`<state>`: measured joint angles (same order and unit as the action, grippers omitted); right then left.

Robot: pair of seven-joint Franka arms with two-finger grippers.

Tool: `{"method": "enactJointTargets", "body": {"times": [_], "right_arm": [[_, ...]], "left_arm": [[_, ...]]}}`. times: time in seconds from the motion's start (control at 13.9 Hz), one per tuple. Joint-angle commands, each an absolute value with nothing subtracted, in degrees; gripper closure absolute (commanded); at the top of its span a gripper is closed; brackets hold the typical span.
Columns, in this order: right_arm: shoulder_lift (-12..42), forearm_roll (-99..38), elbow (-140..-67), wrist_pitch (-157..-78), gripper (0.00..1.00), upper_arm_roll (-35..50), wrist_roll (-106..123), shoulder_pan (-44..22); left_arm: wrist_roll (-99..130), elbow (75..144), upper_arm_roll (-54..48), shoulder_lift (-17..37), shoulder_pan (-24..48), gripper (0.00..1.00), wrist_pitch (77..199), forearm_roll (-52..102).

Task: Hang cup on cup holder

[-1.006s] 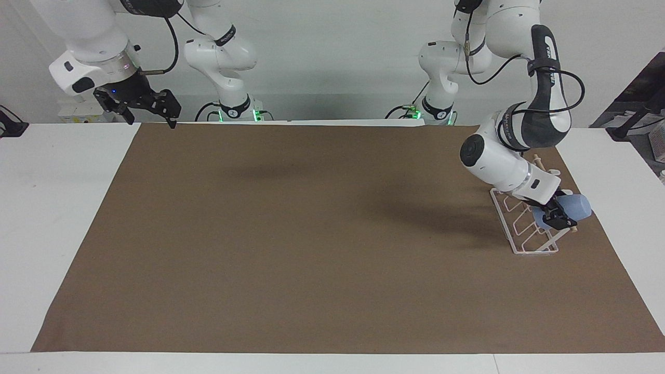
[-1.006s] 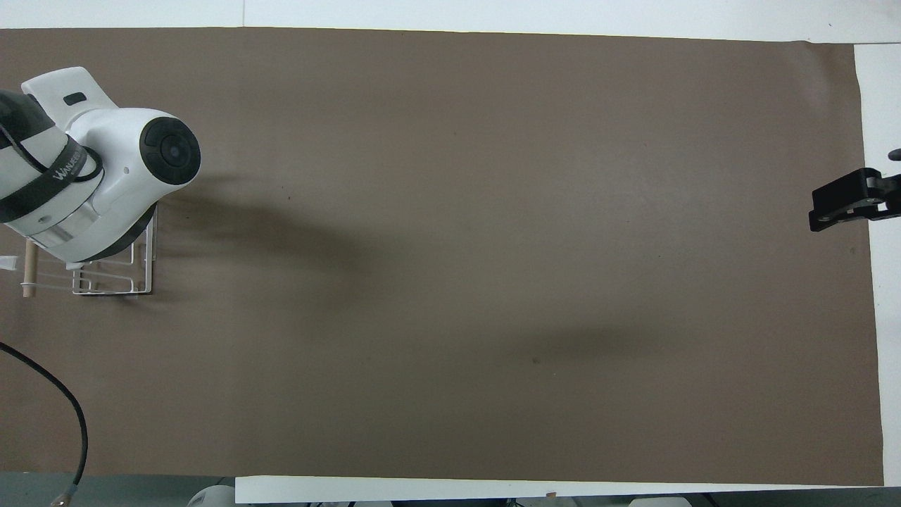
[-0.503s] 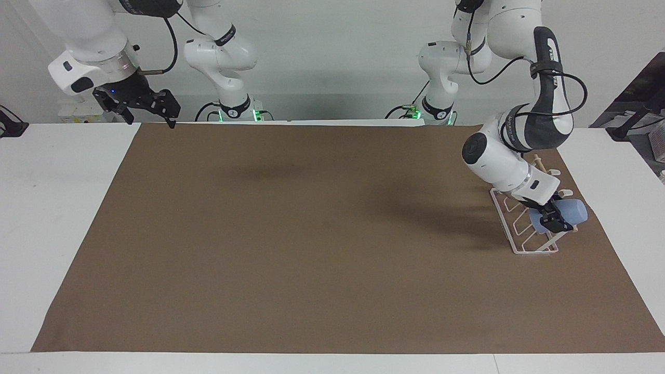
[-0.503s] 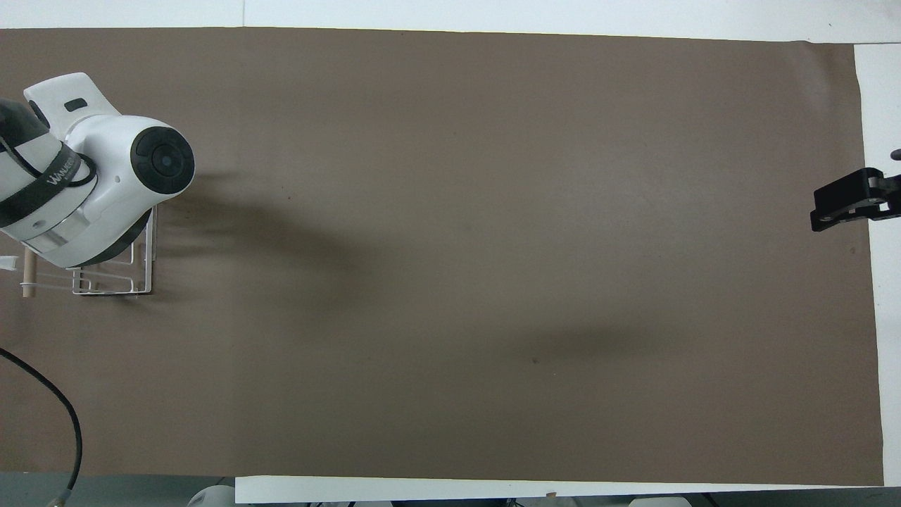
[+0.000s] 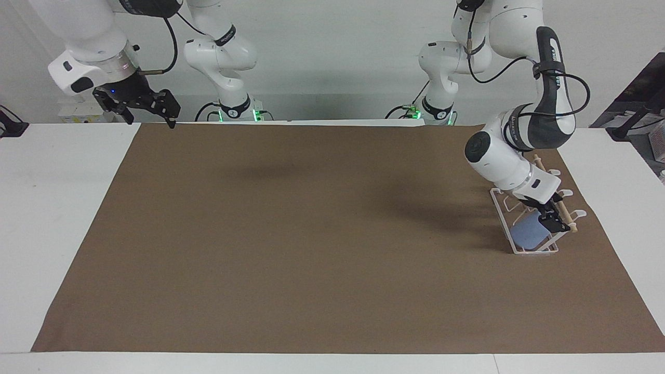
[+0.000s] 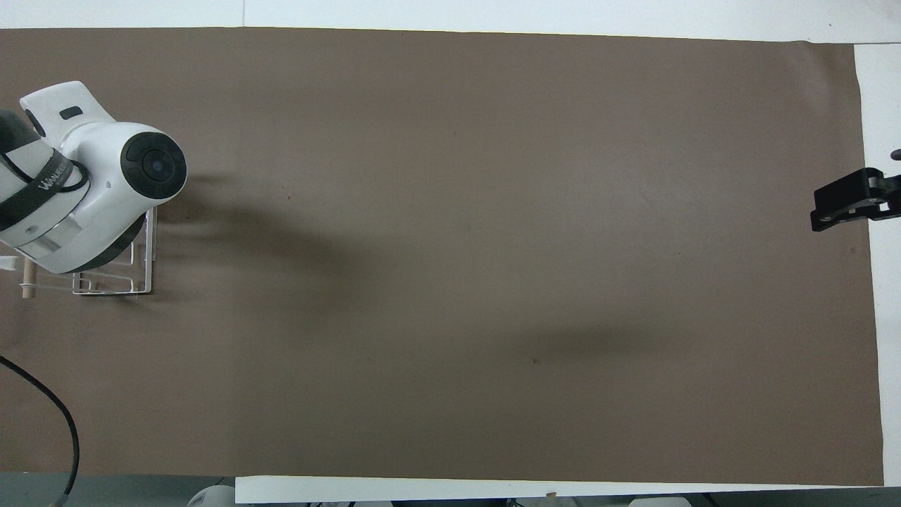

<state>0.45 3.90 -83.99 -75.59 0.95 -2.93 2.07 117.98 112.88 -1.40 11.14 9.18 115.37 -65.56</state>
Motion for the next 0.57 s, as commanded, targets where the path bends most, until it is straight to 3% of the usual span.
{"method": "enactJointTargets", "body": {"times": [0.0, 0.29, 0.5], "right_arm": [[-0.7, 4.2, -85.3, -75.8, 0.01, 0.8, -1.9, 2.2], [-0.7, 4.2, -85.3, -75.8, 0.01, 0.8, -1.9, 2.2], [-0.7, 4.2, -85.4, -75.8, 0.01, 0.8, -2.0, 2.2]], "left_arm": [[118.0, 114.7, -1.6, 9.8, 8.3, 0.0, 116.5, -64.2], [113.2, 110.9, -1.7, 10.3, 9.1, 0.0, 112.4, -62.6], [101.1, 102.4, -1.7, 10.4, 9.1, 0.0, 107.9, -50.8]]}}
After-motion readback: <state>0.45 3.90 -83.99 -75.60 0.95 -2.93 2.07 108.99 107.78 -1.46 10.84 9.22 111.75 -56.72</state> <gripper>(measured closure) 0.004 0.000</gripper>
